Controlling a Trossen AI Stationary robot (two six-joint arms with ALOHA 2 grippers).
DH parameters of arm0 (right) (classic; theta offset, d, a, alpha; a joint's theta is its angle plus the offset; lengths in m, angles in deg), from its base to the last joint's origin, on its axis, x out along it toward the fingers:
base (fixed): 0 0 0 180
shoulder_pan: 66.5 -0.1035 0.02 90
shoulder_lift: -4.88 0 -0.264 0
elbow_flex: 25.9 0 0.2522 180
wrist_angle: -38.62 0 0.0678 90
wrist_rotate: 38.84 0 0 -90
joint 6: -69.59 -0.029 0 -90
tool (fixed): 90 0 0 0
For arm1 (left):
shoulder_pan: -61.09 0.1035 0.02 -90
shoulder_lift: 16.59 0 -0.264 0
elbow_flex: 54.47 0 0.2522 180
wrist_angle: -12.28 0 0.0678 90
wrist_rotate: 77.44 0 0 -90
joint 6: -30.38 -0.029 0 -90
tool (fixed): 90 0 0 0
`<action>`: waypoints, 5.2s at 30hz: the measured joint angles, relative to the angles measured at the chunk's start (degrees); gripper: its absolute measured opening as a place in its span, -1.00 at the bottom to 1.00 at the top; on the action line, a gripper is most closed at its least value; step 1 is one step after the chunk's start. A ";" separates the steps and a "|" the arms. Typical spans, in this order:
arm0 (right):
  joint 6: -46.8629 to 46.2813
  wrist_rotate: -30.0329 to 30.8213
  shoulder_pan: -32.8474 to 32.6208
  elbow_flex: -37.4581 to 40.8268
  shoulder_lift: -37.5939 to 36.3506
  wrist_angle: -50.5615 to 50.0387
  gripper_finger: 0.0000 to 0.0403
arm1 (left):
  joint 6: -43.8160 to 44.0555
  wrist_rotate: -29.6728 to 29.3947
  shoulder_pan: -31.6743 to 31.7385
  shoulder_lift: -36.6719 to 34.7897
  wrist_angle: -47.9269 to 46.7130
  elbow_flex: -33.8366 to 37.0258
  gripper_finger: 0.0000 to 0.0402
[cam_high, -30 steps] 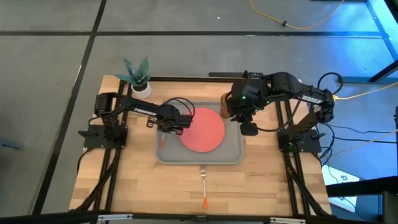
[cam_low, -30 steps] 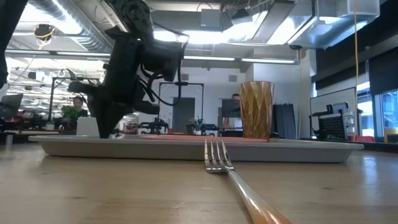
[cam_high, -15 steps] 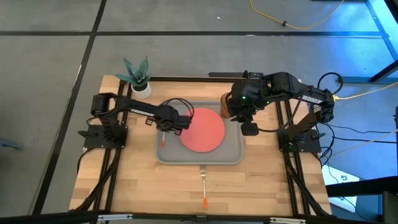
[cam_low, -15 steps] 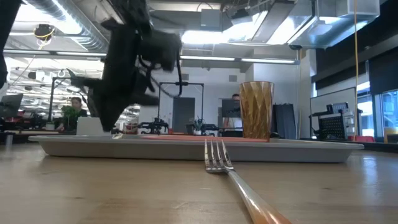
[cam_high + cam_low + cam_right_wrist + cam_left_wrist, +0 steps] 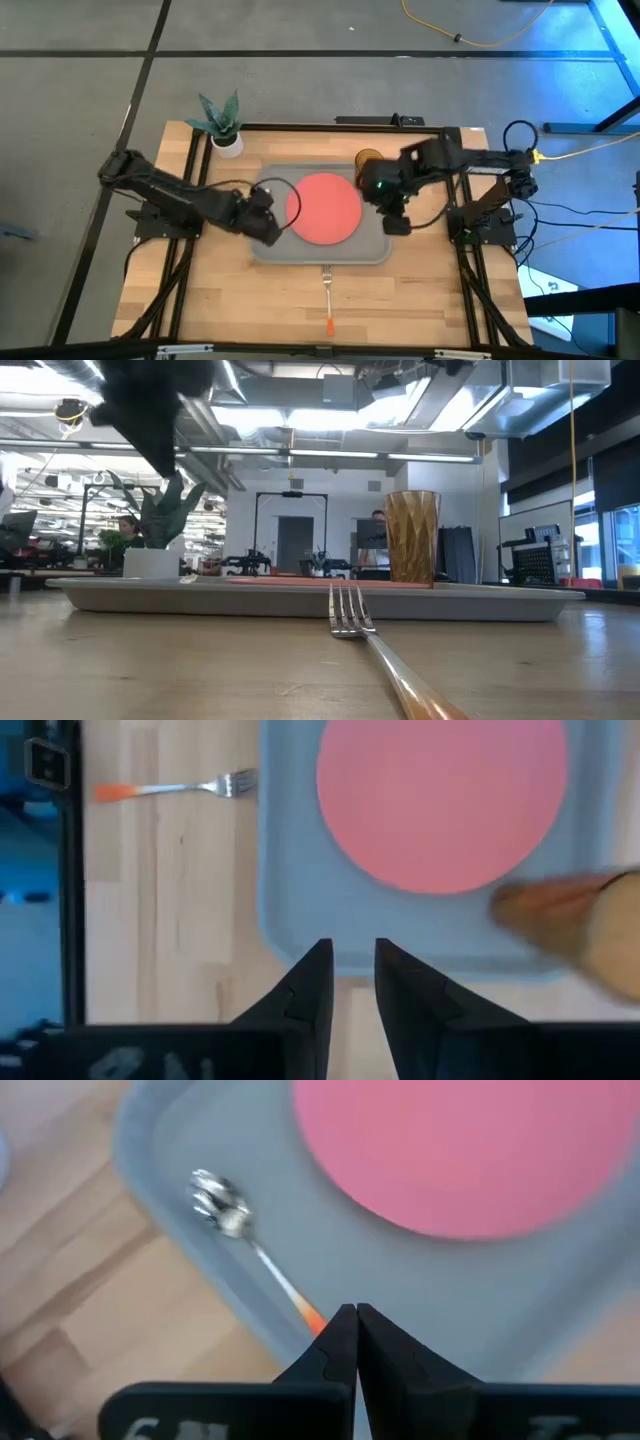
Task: Pick and place plate/cup/fork/spoon on tray
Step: Put the fork beside the orange spoon on the gray tray
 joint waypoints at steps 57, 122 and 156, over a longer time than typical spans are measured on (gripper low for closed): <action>-68.30 7.66 -19.47 24.62 20.29 60.52 -0.56 | 15.85 -3.94 -39.06 -3.20 -1.16 0.02 -1.00; -84.68 11.67 -23.43 -11.01 43.96 23.96 -0.56 | 13.87 -2.91 -41.29 -3.18 -1.10 0.04 -1.00; -84.59 10.09 -22.57 -11.12 46.82 25.40 -0.56 | 13.87 -2.85 -41.60 -3.18 -1.10 0.04 -1.00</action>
